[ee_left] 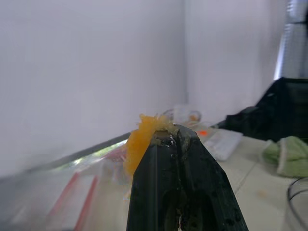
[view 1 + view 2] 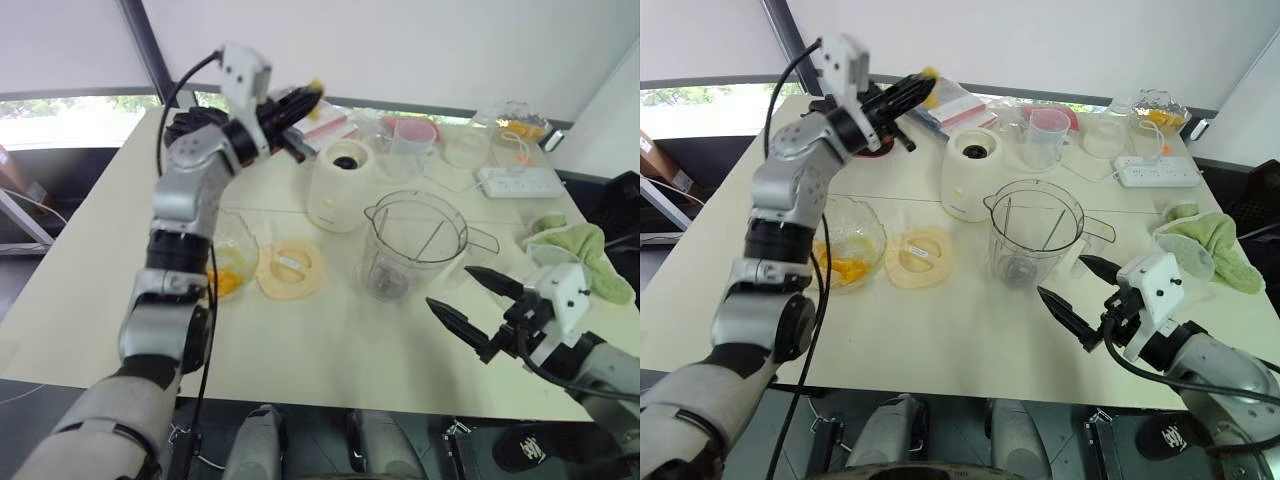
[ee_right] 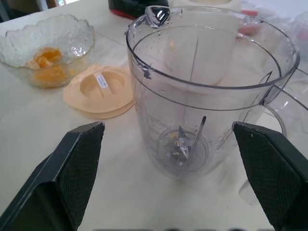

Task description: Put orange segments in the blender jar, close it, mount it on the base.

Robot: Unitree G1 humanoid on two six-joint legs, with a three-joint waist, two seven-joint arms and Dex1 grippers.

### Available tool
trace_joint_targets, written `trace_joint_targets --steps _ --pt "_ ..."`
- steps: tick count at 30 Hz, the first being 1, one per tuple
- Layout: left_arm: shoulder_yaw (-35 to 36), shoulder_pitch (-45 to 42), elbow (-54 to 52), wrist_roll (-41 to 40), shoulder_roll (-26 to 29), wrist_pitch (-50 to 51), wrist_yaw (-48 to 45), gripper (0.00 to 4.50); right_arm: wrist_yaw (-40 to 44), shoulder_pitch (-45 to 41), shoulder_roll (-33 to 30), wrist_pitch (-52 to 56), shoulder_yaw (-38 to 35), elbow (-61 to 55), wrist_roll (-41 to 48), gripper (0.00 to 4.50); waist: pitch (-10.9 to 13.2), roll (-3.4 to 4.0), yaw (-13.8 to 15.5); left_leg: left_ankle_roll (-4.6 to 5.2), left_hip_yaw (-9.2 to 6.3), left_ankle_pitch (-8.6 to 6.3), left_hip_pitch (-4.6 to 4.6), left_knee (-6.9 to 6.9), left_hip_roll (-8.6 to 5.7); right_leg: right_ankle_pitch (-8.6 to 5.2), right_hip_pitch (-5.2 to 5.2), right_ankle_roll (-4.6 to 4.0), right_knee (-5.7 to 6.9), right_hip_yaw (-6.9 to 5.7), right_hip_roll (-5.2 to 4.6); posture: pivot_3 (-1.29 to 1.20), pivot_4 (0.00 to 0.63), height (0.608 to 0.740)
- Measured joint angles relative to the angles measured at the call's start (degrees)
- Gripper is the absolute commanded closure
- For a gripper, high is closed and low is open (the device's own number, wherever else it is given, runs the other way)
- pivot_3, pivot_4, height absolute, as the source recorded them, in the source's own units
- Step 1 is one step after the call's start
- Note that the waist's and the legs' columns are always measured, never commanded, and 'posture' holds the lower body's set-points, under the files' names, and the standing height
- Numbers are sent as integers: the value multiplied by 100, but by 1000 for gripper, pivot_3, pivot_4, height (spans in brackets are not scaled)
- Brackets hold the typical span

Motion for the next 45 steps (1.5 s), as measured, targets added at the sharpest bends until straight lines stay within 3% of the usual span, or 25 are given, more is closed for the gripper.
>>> trace_joint_targets --steps 11,20,33,36,40,45 --pt "-204 -1441 1930 7 -703 -683 -1795 4475 -654 751 807 -489 397 -522 -695 0 0 1 -8 0 1 0 0 1 1 -1 -1 -4 -1 4 3 0 150 740" --pt "-552 -1490 2364 251 -965 -759 -3271 4475 -851 1087 1057 -716 607 -654 -1026 0 0 2 -16 1 -2 0 0 1 5 -1 -4 -8 0 6 8 0 150 740" --pt "-1234 -1499 3400 1300 -1051 -1677 -4278 4475 -955 1173 1192 -834 810 -702 -1228 0 0 2 -7 1 -2 0 -3 1 5 -1 -5 -8 -1 6 8 0 150 740" --pt "-1272 -1501 3572 1435 -1111 -1823 -4258 3686 -958 1232 1232 -866 824 -703 -1243 0 0 2 -7 1 -3 0 -4 1 5 -1 -5 -8 -1 6 8 0 150 740" --pt "-1255 -1501 3712 1540 -1156 -2039 -4050 1736 -970 1306 1262 -879 825 -709 -1248 0 0 2 -5 1 -3 0 -4 1 6 -1 -5 -8 0 6 8 0 150 740" --pt "-1062 -1504 3713 1522 -1200 -2141 -3851 1736 -986 1400 1265 -885 825 -793 -1248 0 0 2 -8 1 -4 0 -3 1 6 -1 -5 -8 0 6 8 0 150 740"
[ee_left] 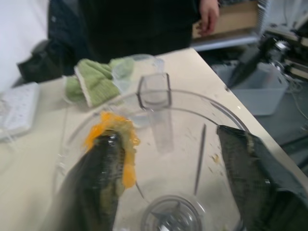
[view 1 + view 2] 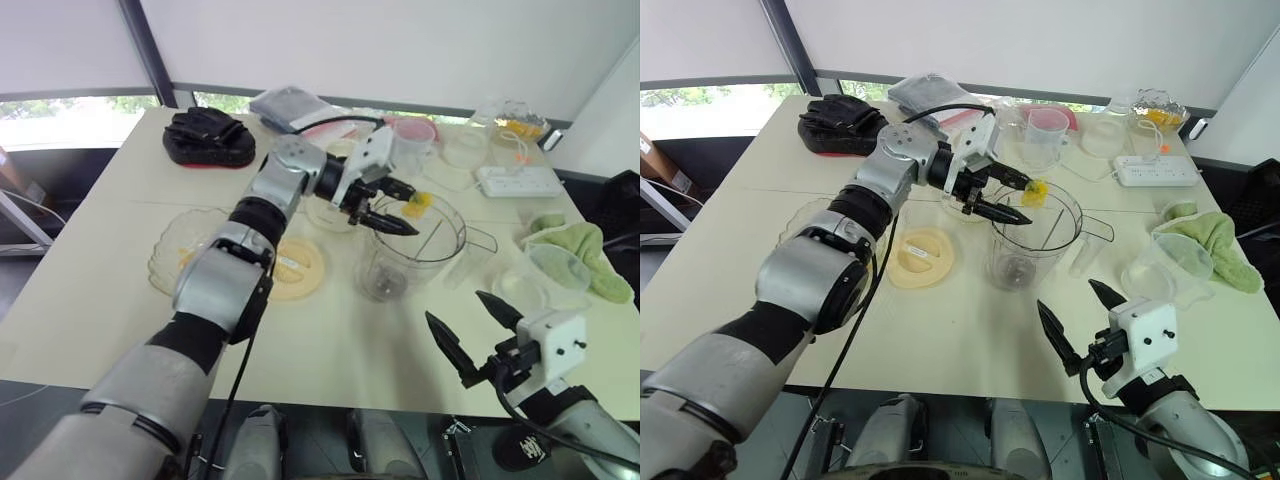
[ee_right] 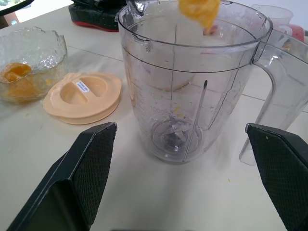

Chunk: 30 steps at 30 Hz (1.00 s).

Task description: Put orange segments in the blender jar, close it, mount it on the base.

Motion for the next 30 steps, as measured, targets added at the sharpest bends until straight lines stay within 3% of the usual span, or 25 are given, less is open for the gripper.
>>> trace_joint_targets --steps 2,5,7,22,30 --pt "42 0 0 -16 5 19 -33 1736 -3 -1 -1 1 0 0 3 0 0 0 -3 0 0 0 0 0 0 0 0 0 0 0 0 0 150 740" --pt "42 0 0 -14 41 29 -115 879 9 -15 -13 2 -6 0 12 0 0 0 0 0 0 0 0 0 0 0 0 0 1 0 0 0 150 740" --pt "31 0 0 20 54 -15 -170 24 37 -49 -42 6 -19 0 17 0 0 0 1 0 0 0 0 0 0 0 0 0 1 0 0 0 150 740" --pt "-428 -469 332 843 41 -1623 -512 24 -46 -128 9 2 72 0 -66 0 0 0 6 0 0 0 0 2 -1 0 0 0 1 0 0 0 150 740" --pt "-256 -676 616 948 -71 -1343 319 24 -140 -120 157 -83 250 0 -263 0 0 0 0 0 0 0 -1 2 0 0 0 1 1 1 1 0 150 740"
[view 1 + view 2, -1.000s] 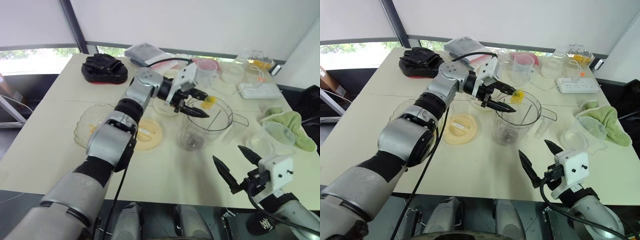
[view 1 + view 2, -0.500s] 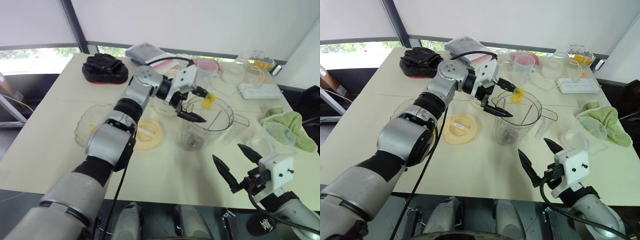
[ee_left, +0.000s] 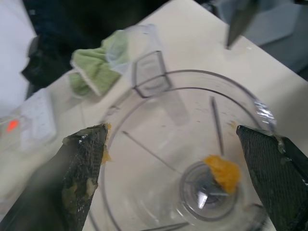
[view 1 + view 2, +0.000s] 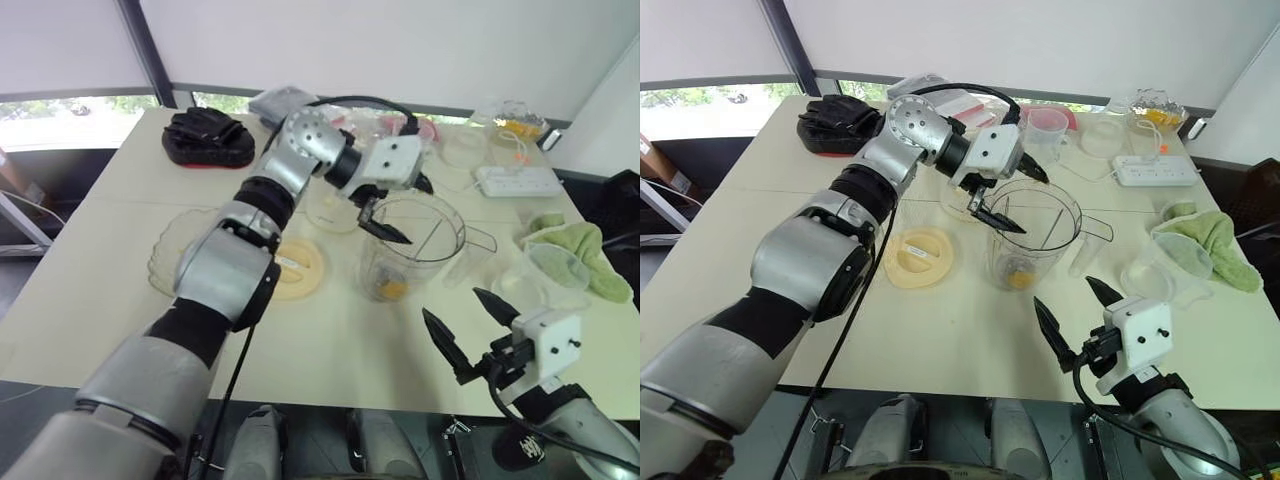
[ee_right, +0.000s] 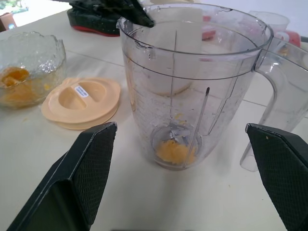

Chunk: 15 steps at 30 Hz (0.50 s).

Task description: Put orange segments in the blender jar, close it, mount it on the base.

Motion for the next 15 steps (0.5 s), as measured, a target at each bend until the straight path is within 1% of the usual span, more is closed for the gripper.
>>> trace_joint_targets --steps 2,4,6,10,12,15 --pt "293 0 27 -195 -27 405 383 24 -30 16 64 -56 9 0 -70 0 0 0 3 0 -1 0 0 0 0 0 0 1 1 0 0 0 150 740" --pt "573 5 14 -415 -18 768 554 24 -46 80 88 -90 9 0 -106 0 0 0 2 0 -1 0 0 0 0 0 0 1 3 -1 0 0 150 740" --pt "804 61 -80 -637 46 1079 550 24 -74 158 128 -132 1 0 -171 0 0 0 -8 0 -1 0 2 0 1 0 0 1 5 -1 1 0 150 740" --pt "1157 546 -704 -1136 366 1911 280 24 -287 278 401 -329 -141 11 -409 0 -2 4 -18 0 -1 0 8 0 4 0 -1 1 21 0 5 0 150 740" --pt "1204 1052 -1510 -1408 576 2517 151 24 -474 279 603 -542 -322 75 -609 0 -4 7 -17 0 -2 0 10 0 6 0 -1 1 26 0 5 0 150 740" --pt "1173 2065 -3036 -1685 925 3356 164 24 -738 279 858 -749 -582 253 -836 0 -5 10 -21 -1 -1 0 13 0 10 0 -3 1 35 2 4 0 150 740"
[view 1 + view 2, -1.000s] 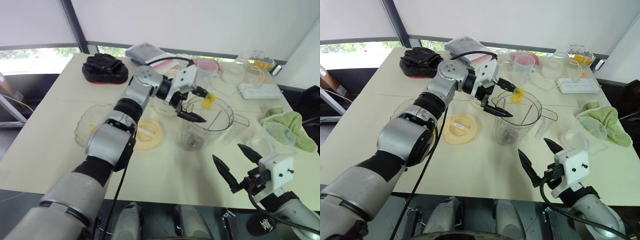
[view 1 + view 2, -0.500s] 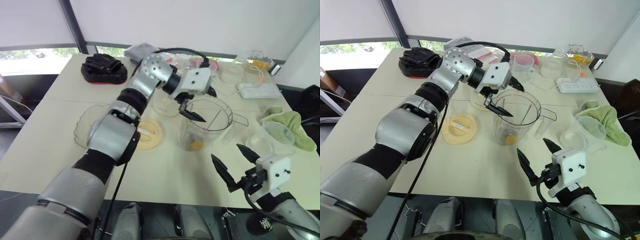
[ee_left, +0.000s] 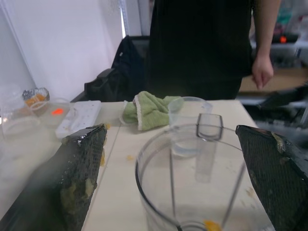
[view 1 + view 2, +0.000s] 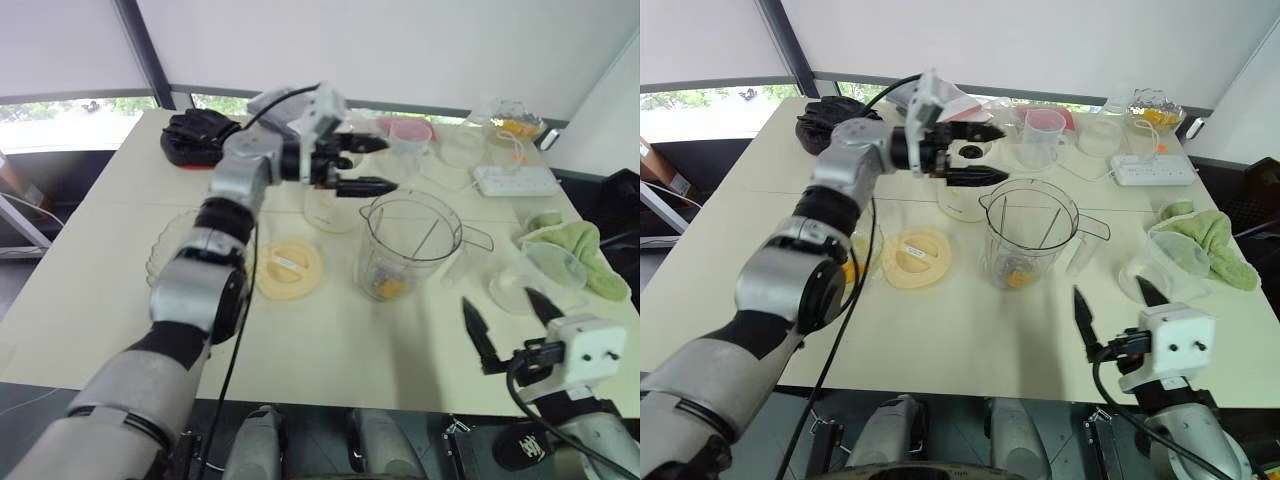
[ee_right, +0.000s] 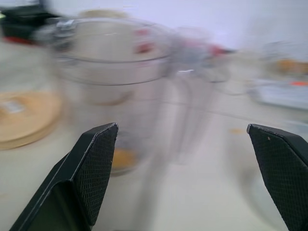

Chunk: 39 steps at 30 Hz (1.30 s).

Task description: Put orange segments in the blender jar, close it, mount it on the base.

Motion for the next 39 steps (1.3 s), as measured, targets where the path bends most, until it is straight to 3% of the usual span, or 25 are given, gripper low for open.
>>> trace_joint_targets --steps 6,11,16,19,22,26,31,39 --pt "-290 2341 -3114 -333 714 1273 419 24 -387 -28 391 -330 -366 246 -254 0 -2 2 19 -4 -2 3 6 2 3 -2 -7 -1 32 -1 -2 0 150 740" --pt "-608 3561 -4092 -285 986 1257 762 24 -716 -93 541 -553 -523 845 -476 0 -1 -3 37 -5 -3 3 7 2 5 -10 -4 -15 32 -5 -4 0 150 740" --pt "-806 3904 -4659 -331 940 1367 1254 24 -1203 -722 520 -559 -870 1821 -352 0 -33 -87 -8 -5 -9 1 -2 -33 19 -10 -3 -18 -24 -19 12 0 150 740" --pt "-941 4046 -4812 -368 947 1399 1441 24 -1422 -1505 550 -564 -1131 2376 -254 0 -32 -19 -7 2 -6 -7 -3 -32 16 -11 -9 -6 -19 -11 2 0 150 740" --pt "-962 4103 -4994 -411 1035 1410 1599 24 -1480 -1752 548 -561 -1156 2755 -227 0 -35 31 68 2 -8 -7 0 -30 4 -22 -9 -6 12 -14 2 0 150 740" --pt "-992 4273 -5201 -424 1062 1418 1847 24 -1566 -2237 451 -499 -1430 3374 -50 0 -37 49 -8 -5 3 1 26 -10 -1 -27 4 -21 34 10 0 0 150 740" --pt "-996 4420 -5394 -441 1139 1472 2070 24 -1555 -2258 422 -443 -1492 3528 45 0 -40 62 -55 -5 -3 1 93 -10 0 -22 51 -31 41 31 7 0 150 740" --pt "-998 4575 -5486 -503 1190 1482 2328 24 -1505 -2344 376 -347 -1489 3847 180 0 -44 68 -166 -5 2 1 90 -12 1 -24 50 -28 39 38 6 0 150 740"
